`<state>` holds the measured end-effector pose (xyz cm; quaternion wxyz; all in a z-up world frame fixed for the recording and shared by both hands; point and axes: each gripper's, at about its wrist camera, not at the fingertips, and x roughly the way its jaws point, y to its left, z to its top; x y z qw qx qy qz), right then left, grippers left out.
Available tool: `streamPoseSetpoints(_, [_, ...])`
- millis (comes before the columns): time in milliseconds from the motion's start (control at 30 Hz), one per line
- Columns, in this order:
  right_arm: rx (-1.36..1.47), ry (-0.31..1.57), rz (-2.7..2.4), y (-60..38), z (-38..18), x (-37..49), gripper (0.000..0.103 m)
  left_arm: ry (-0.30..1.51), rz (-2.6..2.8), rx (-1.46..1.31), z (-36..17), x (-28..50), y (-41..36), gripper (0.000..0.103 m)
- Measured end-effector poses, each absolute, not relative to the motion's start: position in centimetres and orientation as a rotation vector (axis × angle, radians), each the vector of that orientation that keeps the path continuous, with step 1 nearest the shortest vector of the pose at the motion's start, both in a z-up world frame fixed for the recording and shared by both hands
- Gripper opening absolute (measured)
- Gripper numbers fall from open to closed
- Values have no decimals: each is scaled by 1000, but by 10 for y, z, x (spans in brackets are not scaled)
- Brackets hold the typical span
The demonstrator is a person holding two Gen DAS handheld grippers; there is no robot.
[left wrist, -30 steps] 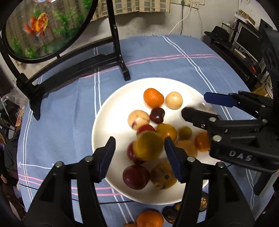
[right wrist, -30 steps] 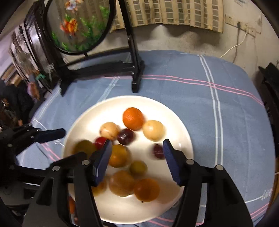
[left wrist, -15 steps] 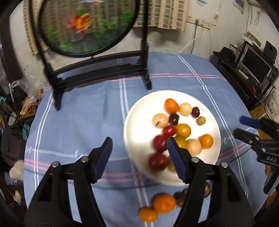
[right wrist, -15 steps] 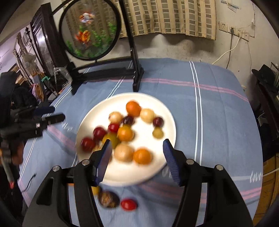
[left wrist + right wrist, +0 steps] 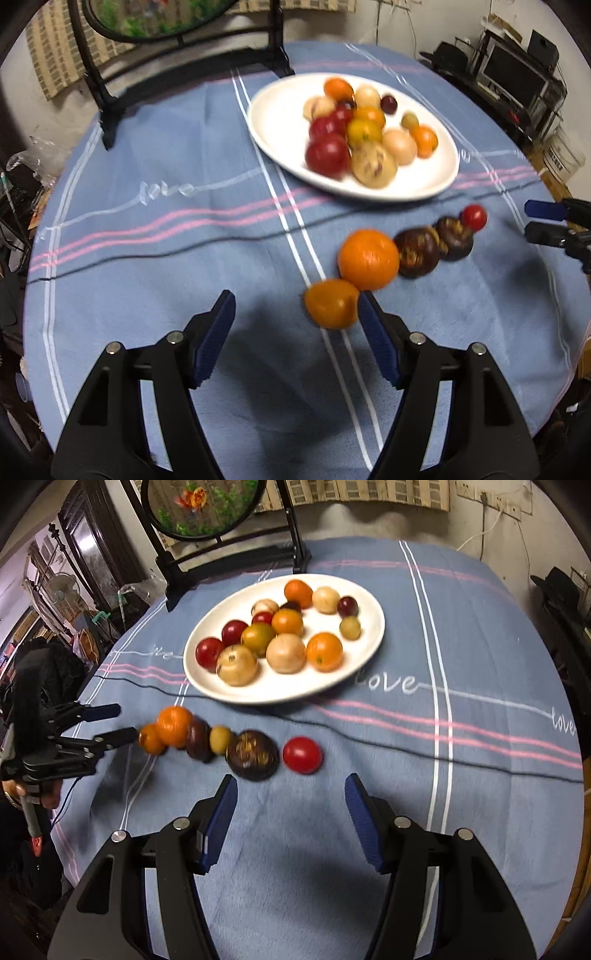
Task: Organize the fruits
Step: 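Grasp an orange with the left tool while the right grasps a red tomato, then carry both fruits over the plate and open both tools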
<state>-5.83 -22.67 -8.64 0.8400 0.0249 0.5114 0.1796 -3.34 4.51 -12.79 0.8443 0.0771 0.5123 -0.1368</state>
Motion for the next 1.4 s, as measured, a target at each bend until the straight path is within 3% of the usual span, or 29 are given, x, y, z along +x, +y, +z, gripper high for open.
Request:
streamPoseSetpoints(200, [13,1093,368,-222,-94,-63,61,1109,-333,203,-152,-26,28,67])
streamPoseSetpoints(267, [-29,1089,357,-219,-98,-62,61,1120,-373,202,-153,-25,22,47])
streamPoseSetpoints(367, [-73,1101,354,-216,-108,-56,60,1128,-381,220,-152,-23,18,39])
streamPoseSetpoints(533, [-145,1093,366,-209,-118,-40,60,1115,-380,169,-139,-25,26,40])
streamPoseSetpoints(600, [-180,1106,384,-205,-123,-32,50,1113,-372,142,-134,-26,31,40])
streamPoseSetpoints(767, [-224,1128,416,-197,-135,-16,45,1102,-358,91,-121,-32,40,40])
streamPoseSetpoints(900, [-252,1147,471,-189,-138,-11,30,1102,-345,78,-117,-35,40,40])
streamPoseSetpoints(1400, [-58,1065,445,-211,-96,-51,30,1051,-360,65,-85,-45,19,40])
